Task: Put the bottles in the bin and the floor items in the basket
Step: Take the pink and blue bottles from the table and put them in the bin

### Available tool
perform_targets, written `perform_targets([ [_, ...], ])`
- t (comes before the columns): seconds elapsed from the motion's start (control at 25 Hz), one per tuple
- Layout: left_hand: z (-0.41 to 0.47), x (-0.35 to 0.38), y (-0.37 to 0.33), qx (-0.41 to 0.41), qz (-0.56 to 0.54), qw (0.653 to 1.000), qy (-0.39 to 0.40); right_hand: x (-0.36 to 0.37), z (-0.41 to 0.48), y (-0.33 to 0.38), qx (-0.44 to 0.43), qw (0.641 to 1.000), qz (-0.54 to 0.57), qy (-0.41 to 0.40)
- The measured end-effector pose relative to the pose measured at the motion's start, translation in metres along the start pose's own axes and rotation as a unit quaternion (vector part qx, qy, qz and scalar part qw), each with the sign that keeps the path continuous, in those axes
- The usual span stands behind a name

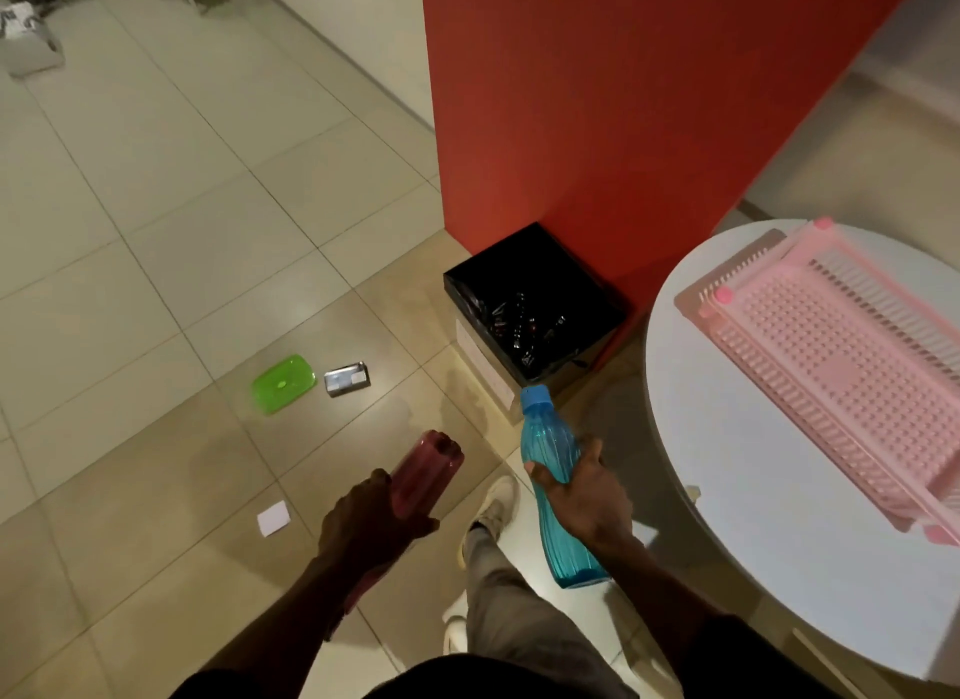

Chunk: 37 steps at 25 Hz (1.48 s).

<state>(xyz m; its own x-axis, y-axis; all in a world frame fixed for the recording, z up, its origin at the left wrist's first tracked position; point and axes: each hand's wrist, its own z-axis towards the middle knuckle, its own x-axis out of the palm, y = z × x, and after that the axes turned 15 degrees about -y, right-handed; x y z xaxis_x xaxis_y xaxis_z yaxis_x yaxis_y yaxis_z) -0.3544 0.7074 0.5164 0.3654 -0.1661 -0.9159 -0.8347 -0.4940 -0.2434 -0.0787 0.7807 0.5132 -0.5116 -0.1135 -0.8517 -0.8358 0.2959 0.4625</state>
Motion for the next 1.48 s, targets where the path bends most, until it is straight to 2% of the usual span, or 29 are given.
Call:
perform_targets([
  [0.12,0.059,-0.024,-0.023,0.006,0.026,1.0,0.001,0.007,0.051,0.02,0.03,0.999,0.013,0.007],
  [0.28,0.143,-0.048,-0.066,0.022,0.016,1.0,-0.015,0.007,0.119,0.047,0.004,1.0,0.018,-0.007],
  [0.52,0.233,-0.046,-0.127,0.043,-0.054,0.997,-0.032,-0.001,0.192,0.07,0.083,0.993,0.079,0.001],
  [0.76,0.327,-0.017,-0.179,0.048,-0.063,0.995,0.055,0.006,0.239,0.082,0.185,0.98,0.075,-0.002],
  [0.88,0.365,-0.002,-0.199,0.085,-0.065,0.99,0.09,0.015,0.26,0.087,0.203,0.977,0.063,-0.021],
  [1.2,0.454,0.037,-0.234,0.081,-0.073,0.985,0.133,0.055,0.338,0.096,0.213,0.973,0.055,-0.062],
  [1.48,0.516,0.087,-0.258,0.013,-0.096,0.986,0.133,0.098,0.418,0.092,0.184,0.981,0.049,-0.041],
])
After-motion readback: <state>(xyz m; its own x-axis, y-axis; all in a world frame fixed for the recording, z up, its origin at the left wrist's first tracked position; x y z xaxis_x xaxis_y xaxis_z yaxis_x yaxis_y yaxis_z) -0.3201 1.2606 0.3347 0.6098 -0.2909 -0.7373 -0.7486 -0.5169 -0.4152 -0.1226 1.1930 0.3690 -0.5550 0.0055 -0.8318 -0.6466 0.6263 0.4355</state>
